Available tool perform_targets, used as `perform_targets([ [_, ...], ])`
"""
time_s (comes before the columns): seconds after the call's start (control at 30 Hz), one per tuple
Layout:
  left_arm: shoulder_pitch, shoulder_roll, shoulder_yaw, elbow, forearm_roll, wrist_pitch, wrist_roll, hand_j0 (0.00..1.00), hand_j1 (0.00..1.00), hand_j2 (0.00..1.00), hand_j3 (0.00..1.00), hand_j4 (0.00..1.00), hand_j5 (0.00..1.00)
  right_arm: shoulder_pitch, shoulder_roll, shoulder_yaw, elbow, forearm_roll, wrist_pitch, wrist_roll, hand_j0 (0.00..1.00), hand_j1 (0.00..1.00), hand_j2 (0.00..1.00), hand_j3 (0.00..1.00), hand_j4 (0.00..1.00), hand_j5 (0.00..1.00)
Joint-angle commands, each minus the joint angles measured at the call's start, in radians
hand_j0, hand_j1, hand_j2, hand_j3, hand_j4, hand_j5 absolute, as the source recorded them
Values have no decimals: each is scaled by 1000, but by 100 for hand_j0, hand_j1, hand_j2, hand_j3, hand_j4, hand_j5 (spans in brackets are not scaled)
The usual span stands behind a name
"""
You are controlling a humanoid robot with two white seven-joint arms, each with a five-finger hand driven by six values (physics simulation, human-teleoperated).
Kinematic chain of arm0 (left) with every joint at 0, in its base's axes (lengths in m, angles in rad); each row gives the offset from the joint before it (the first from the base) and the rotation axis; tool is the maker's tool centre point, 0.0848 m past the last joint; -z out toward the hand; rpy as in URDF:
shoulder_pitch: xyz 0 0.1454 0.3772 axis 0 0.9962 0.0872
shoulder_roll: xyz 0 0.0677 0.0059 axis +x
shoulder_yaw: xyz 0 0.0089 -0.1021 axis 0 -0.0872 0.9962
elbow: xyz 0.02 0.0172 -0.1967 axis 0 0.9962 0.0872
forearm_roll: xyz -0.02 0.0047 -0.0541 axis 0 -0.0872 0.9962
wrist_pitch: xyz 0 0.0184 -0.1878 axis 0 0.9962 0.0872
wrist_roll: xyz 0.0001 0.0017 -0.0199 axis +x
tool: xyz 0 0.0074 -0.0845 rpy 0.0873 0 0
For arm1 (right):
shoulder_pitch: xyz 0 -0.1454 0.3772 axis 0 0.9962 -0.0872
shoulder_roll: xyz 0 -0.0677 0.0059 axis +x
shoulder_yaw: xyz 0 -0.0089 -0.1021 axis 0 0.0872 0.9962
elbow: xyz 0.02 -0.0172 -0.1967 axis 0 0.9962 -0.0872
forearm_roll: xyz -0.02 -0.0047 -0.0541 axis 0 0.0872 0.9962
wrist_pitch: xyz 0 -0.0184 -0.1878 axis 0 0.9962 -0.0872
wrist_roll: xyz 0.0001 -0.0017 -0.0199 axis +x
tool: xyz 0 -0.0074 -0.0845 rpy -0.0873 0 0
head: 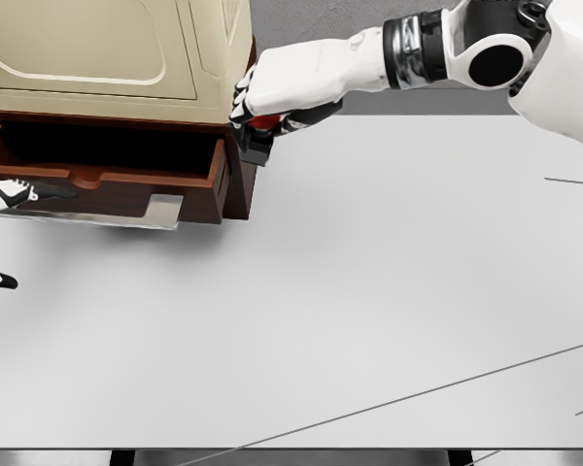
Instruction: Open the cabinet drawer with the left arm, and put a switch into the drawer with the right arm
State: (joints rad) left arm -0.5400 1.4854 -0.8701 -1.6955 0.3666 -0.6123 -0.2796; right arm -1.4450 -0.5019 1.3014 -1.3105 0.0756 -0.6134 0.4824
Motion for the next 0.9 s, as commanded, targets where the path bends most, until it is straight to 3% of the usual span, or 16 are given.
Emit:
perform_targets([
  [0.0, 0, 4, 2, -1, 8, 1, 0, 100, 100, 100, 100, 100, 100, 0, 0, -2, -1, -5, 3, -1, 51, 51, 51, 51, 51, 51],
  [0.6, 48, 3, 0, -3, 15, 1, 0, 100, 100, 100, 100, 100, 100, -2, -4, -8, -3, -5, 3, -1, 51, 51, 51, 51, 51, 51],
  [0.73, 51, 7, 0, -4, 15, 1, 2, 100, 100, 100, 100, 100, 100, 0, -17, -11, -64, -7, 3, -5, 51, 51, 51, 51, 51, 51],
  [0.87, 52, 10, 0, -9, 14, 1, 0, 100, 100, 100, 100, 100, 100, -3, -3, -11, -67, -8, 3, -5, 51, 51, 51, 51, 51, 51],
])
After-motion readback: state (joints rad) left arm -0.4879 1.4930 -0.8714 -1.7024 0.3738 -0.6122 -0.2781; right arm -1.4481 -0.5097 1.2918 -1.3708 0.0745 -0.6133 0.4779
